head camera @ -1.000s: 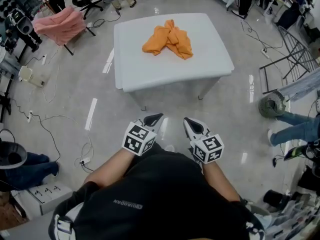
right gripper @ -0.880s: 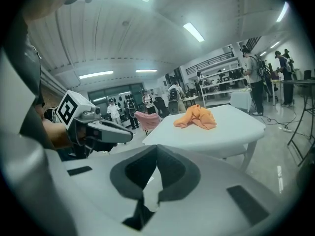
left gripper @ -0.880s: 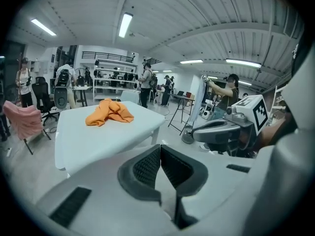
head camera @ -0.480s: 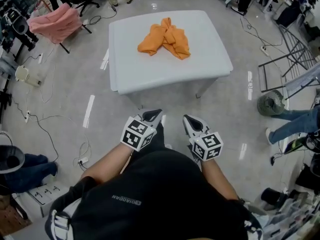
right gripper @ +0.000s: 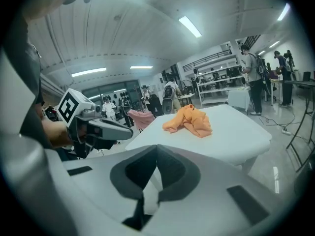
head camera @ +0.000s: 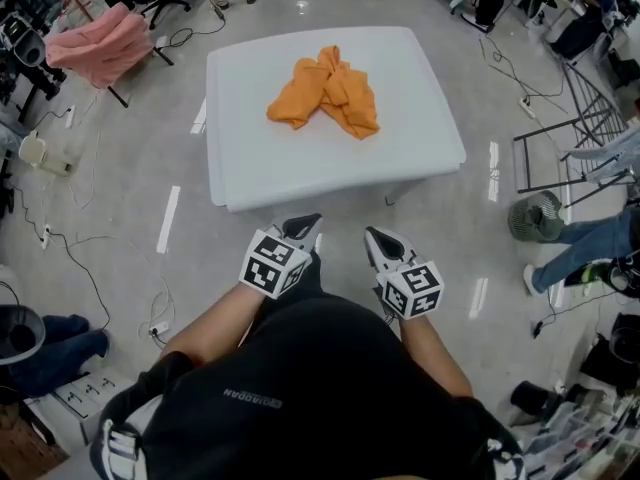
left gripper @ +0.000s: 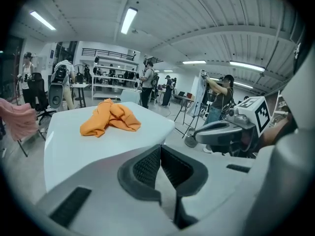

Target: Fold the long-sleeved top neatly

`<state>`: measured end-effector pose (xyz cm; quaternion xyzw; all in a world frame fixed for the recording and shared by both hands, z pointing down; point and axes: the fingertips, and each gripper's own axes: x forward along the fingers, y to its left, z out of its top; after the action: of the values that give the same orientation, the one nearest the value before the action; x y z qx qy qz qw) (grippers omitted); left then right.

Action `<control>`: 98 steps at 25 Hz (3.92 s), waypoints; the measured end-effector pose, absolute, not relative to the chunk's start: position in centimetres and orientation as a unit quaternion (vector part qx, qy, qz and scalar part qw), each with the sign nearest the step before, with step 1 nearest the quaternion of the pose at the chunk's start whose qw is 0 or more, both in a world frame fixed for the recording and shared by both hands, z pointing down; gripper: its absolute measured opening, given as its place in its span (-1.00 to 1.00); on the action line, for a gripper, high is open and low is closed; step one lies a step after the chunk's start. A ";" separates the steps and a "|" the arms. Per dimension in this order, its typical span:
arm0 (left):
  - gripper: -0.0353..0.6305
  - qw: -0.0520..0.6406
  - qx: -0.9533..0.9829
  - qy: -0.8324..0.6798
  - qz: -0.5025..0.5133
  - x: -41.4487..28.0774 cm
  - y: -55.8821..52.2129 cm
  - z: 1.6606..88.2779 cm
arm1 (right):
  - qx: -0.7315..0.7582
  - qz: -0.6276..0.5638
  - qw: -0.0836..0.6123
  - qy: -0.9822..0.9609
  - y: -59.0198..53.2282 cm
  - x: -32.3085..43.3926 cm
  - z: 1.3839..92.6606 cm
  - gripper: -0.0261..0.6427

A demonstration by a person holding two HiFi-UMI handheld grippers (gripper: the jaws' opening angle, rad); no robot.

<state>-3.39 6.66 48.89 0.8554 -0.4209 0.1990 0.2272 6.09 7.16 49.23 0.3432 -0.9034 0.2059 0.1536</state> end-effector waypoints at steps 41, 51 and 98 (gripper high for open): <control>-0.88 0.208 0.810 -0.521 0.170 -15.2 -17.5 48.5 | 0.311 0.095 0.238 -0.915 -21.9 -2.5 48.5 -0.88; -0.88 0.220 0.777 -0.562 0.177 -13.7 -18.4 49.1 | 0.252 0.077 0.351 -0.898 -27.5 -4.8 56.4 -0.61; -0.29 0.126 0.697 -0.477 0.520 -10.3 -35.1 58.1 | 0.328 0.499 0.120 -0.793 -33.6 11.3 62.4 -0.38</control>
<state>-10.31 -35.09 58.10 0.6973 -0.4773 0.5197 0.1260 11.26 -33.61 62.37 0.3283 -0.7931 0.4987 0.1205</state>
